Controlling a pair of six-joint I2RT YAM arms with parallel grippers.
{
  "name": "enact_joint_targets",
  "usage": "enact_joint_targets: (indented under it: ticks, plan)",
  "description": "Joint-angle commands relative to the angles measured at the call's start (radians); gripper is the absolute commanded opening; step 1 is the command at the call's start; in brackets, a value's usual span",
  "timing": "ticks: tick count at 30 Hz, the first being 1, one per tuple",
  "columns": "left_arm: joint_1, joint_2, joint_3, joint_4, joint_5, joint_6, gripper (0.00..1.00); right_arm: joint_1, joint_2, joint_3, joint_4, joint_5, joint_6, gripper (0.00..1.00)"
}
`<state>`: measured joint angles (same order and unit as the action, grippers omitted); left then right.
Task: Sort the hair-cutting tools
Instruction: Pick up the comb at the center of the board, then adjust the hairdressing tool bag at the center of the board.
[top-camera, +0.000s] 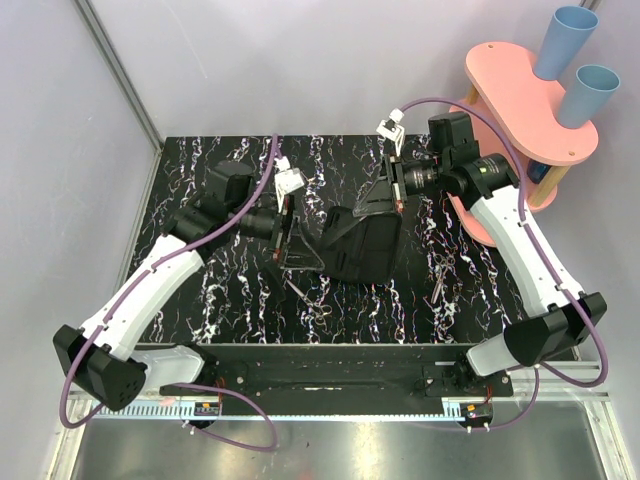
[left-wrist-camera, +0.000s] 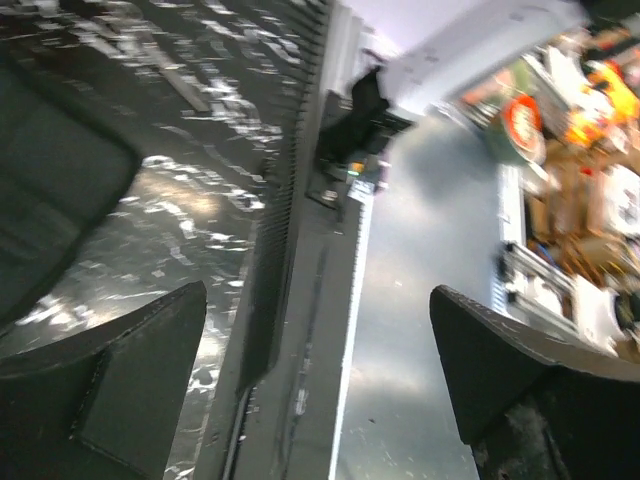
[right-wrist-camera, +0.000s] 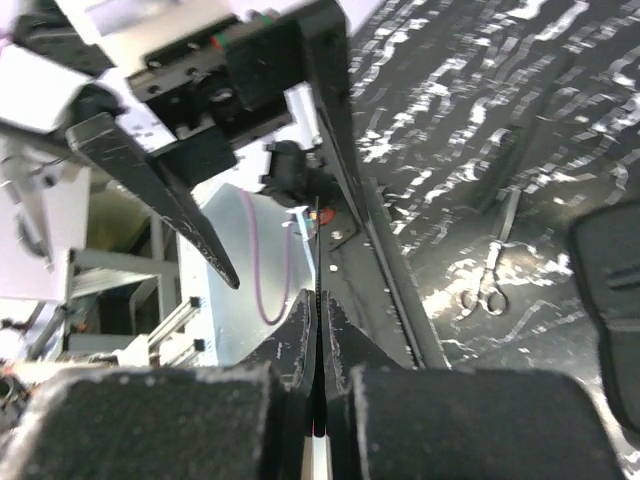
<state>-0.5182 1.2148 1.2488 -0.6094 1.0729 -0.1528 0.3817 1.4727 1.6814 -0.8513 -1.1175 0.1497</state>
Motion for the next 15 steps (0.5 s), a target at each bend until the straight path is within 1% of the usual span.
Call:
enact_joint_targets:
  ticks: [1,2,3,4,5,6,7,8,9,10,12,13,15]
  plan:
    - [0.036,-0.032,-0.031,0.016,-0.406,-0.031,0.99,-0.001,0.047,-0.014,-0.040,0.266,-0.003,0.00]
    - [0.059,-0.029,-0.040,0.014,-0.475,-0.063,0.99,-0.013,0.057,-0.025,-0.048,0.368,0.008,0.00]
    - [0.067,-0.031,-0.057,0.010,-0.548,-0.083,0.99,-0.021,0.066,-0.031,-0.049,0.418,0.020,0.00]
    - [0.070,-0.014,-0.066,0.010,-0.680,-0.103,0.99,-0.029,0.086,-0.032,-0.052,0.473,0.046,0.00]
    - [0.070,0.003,-0.074,0.007,-0.739,-0.144,0.99,-0.044,0.092,-0.035,-0.057,0.580,0.057,0.00]
    - [0.072,0.018,-0.090,0.007,-0.781,-0.171,0.99,-0.047,0.098,-0.035,-0.060,0.646,0.066,0.00]
    - [0.072,0.069,-0.100,0.011,-0.825,-0.216,0.99,-0.050,0.103,-0.035,-0.061,0.712,0.088,0.00]
    - [0.072,0.098,-0.115,0.023,-0.835,-0.235,0.99,-0.055,0.104,-0.037,-0.063,0.831,0.097,0.00]
    - [0.070,0.127,-0.123,0.060,-0.840,-0.254,0.99,-0.061,0.104,-0.040,-0.065,0.891,0.108,0.00]
    - [0.072,0.191,-0.126,0.081,-0.846,-0.278,0.99,-0.063,0.100,-0.043,-0.066,0.992,0.126,0.00]
    - [0.072,0.256,-0.120,0.144,-0.860,-0.295,0.99,-0.067,0.092,-0.057,-0.068,1.051,0.126,0.00]
    - [0.072,0.326,-0.109,0.158,-0.872,-0.306,0.99,-0.067,0.077,-0.064,-0.066,1.073,0.132,0.00]
    - [0.072,0.402,-0.059,0.189,-0.861,-0.317,0.99,-0.070,0.060,-0.091,-0.054,1.101,0.136,0.00]
